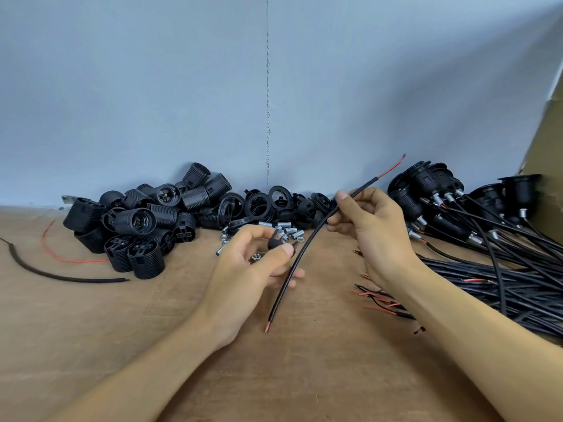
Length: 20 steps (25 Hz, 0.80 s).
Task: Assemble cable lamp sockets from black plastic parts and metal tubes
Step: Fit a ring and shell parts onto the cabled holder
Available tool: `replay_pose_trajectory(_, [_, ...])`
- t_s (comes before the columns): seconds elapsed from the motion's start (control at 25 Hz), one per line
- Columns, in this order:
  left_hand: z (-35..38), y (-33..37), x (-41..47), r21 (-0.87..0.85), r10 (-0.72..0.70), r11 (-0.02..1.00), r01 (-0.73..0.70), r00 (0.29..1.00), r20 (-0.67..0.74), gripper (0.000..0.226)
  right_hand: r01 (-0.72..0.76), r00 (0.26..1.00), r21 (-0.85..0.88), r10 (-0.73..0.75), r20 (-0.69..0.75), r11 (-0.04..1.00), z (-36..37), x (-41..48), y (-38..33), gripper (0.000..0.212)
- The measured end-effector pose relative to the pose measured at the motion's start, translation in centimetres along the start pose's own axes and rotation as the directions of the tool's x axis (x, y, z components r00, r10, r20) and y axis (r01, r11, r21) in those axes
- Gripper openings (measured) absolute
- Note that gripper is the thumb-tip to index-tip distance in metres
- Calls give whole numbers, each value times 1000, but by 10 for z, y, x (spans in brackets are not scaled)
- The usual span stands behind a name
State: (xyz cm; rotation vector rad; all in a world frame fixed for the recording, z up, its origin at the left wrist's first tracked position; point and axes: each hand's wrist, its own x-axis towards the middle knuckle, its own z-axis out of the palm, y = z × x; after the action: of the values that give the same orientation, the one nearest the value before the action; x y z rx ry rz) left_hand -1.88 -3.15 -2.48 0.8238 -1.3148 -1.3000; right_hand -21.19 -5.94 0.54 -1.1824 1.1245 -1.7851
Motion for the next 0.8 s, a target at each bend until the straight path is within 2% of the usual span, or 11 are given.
replay_pose_trajectory(0.08, [3,0,1,-58,-53,997,52,998,-21,17,6,995,3,-5,-95,1000,1,0,1,14])
replay_pose_trajectory(0.2, [3,0,2,7,-61,998,62,995,-75,6,-15,986,39,21,-166,999,5,-3,2,17])
replay_pose_trajectory(0.24, [2,0,2,26,-65,997,67,994,-83,3,-50,991,67,58,-121,997,7,-6,2,19])
replay_pose_trajectory(0.32, [1,-1,3,46,-69,996,73,994,-87,15,-154,983,50,148,112,987,13,-17,4,21])
replay_pose_trajectory(0.4, [0,-1,3,41,-49,998,53,995,-86,15,-227,895,-55,231,383,972,17,-28,8,18])
replay_pose_trajectory(0.48, [-1,-2,3,29,-15,999,18,996,-88,7,-221,824,-125,254,507,967,19,-34,10,13])
replay_pose_trajectory(0.52, [-3,-3,3,38,0,999,4,995,-101,8,-211,831,-131,248,498,969,19,-33,9,11])
replay_pose_trajectory(0.56, [-5,-5,3,64,11,998,-3,992,-123,18,-196,864,-121,230,449,973,18,-30,8,12])
replay_pose_trajectory(0.68, [-9,-6,5,166,39,986,-14,987,-153,40,-71,983,-59,80,166,996,11,-18,2,18])
replay_pose_trajectory(0.72, [-9,-7,4,193,46,981,-20,990,-133,43,-19,996,-37,22,91,999,8,-15,0,20])
replay_pose_trajectory(0.8, [-9,-8,4,230,59,973,-37,994,-89,47,52,998,-7,-51,34,999,4,-12,-3,20])
